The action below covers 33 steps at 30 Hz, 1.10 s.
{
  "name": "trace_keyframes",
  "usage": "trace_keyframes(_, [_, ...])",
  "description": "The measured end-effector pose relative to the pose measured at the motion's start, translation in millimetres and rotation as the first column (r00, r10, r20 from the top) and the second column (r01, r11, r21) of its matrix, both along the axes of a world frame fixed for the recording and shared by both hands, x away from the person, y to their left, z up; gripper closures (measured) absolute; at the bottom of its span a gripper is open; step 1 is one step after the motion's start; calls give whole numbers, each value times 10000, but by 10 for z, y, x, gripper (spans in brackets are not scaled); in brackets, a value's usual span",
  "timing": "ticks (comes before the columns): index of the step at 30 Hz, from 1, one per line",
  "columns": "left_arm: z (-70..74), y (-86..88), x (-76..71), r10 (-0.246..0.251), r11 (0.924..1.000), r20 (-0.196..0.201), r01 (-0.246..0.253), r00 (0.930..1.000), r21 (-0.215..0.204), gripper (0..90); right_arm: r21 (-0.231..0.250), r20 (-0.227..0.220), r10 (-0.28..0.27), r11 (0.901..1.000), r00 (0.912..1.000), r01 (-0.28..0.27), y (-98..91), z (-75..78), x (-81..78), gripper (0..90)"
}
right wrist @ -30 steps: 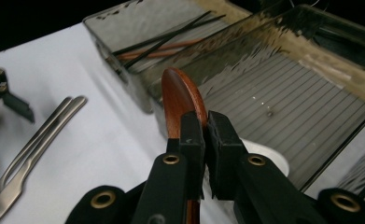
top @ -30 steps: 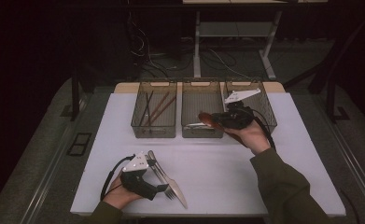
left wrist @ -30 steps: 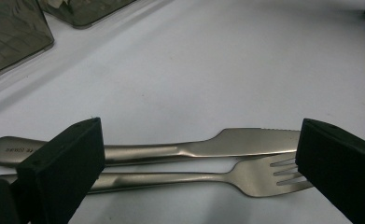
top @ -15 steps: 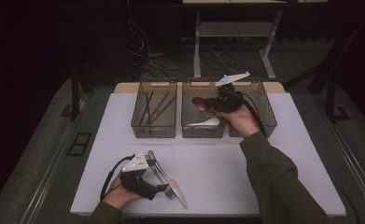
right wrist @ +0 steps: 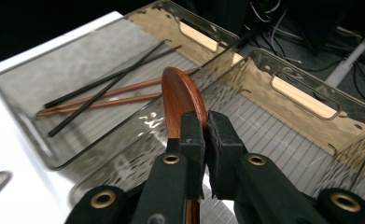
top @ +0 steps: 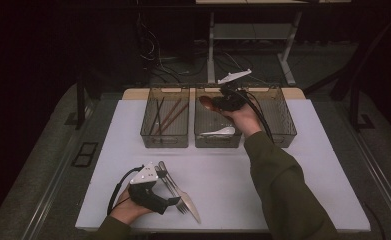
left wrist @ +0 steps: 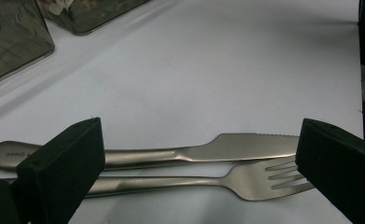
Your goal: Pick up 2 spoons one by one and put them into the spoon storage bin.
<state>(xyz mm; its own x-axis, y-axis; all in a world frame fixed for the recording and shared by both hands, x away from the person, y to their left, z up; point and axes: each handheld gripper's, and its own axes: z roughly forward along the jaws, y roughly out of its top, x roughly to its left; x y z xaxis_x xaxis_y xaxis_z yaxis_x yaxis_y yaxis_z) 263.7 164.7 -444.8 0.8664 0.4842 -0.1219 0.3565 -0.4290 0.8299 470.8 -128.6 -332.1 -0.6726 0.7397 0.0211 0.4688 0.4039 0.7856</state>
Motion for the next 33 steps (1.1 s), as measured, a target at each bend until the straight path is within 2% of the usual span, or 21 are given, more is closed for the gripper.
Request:
trace_keyframes(10, [1, -10, 1, 20, 9999, -33, -20, 10000, -128, 7, -140, -224, -815, 9966, 9964, 812, 84, -194, 207, 848])
trace_keyframes(12, [3, -3, 7, -40, 10000, -30, 40, 10000, -39, 7, -124, -367, -935, 9956, 9949, 931, 85, -246, 238, 848])
trace_keyframes(18, [3, -12, 4, 11, 9999, -56, -12, 10000, -121, 7, -223, -630, -1104, 9938, 9919, 1092, 148, -348, 299, 848])
trace_keyframes(24, [2, -15, 5, -81, 9999, -24, 80, 10000, -87, 7, -614, -782, -1166, 9918, 9901, 1120, 209, -428, 344, 836])
trace_keyframes(28, [2, -12, 3, -71, 9999, -32, 71, 10000, -85, 7, -679, -837, -1102, 9922, 9904, 1047, 211, -443, 328, 711])
trace_keyframes(29, [3, -12, 1, -65, 9999, -33, 65, 10000, -89, 7, -700, -739, -1040, 9926, 9918, 988, 204, -437, 321, 697])
trace_keyframes(33, [0, -12, -2, -25, 9999, -47, 24, 10000, -115, 7, -364, -721, -840, 9960, 9939, 815, 152, -381, 262, 605])
